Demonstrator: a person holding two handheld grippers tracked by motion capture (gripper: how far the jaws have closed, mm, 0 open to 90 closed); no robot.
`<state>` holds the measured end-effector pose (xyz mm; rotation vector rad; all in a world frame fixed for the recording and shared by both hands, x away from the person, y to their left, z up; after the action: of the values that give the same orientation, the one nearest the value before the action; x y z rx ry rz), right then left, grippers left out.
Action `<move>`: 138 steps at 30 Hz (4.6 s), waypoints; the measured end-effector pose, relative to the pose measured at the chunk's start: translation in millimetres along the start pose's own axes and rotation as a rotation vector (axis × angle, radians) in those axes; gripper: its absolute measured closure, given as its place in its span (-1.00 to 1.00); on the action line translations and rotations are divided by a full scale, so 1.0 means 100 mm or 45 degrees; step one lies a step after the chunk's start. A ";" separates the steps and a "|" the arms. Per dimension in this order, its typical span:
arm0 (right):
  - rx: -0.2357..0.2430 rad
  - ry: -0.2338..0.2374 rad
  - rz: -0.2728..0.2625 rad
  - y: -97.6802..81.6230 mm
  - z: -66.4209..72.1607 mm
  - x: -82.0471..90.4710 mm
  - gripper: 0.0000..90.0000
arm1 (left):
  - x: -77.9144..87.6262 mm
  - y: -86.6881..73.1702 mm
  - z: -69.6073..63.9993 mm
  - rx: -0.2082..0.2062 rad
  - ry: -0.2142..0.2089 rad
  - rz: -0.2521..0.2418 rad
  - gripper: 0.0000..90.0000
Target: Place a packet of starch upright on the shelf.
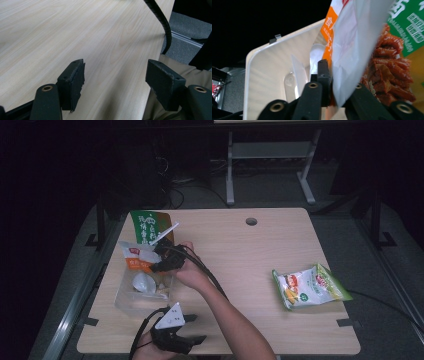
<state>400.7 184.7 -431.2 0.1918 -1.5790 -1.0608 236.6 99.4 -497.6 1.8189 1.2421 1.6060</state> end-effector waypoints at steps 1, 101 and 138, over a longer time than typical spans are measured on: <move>0.003 -0.001 -0.012 0.01 -0.01 0.02 0.84 | 0.00 0.00 0.00 0.000 0.001 -0.001 -0.31; -0.460 -0.306 0.021 -2.80 -0.81 2.21 -0.08 | -0.09 0.01 0.10 -0.012 0.033 0.012 -0.45; -0.584 -0.563 0.092 -3.13 -1.67 2.28 -0.22 | -0.16 -0.01 0.09 0.000 0.009 0.037 -0.44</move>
<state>341.4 -225.9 -504.4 -0.4350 -1.6584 -1.4420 245.4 88.9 -509.8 1.8412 1.2244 1.6289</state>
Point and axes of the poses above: each handheld gripper's, and its own axes: x roughly backward along the jaws, y roughly out of its top, z roughly to its left, the point moved 10 cm from there along -x, roughly forward along the jaws, and after that the axes turned 14 degrees about -y, right-handed, at the moved point
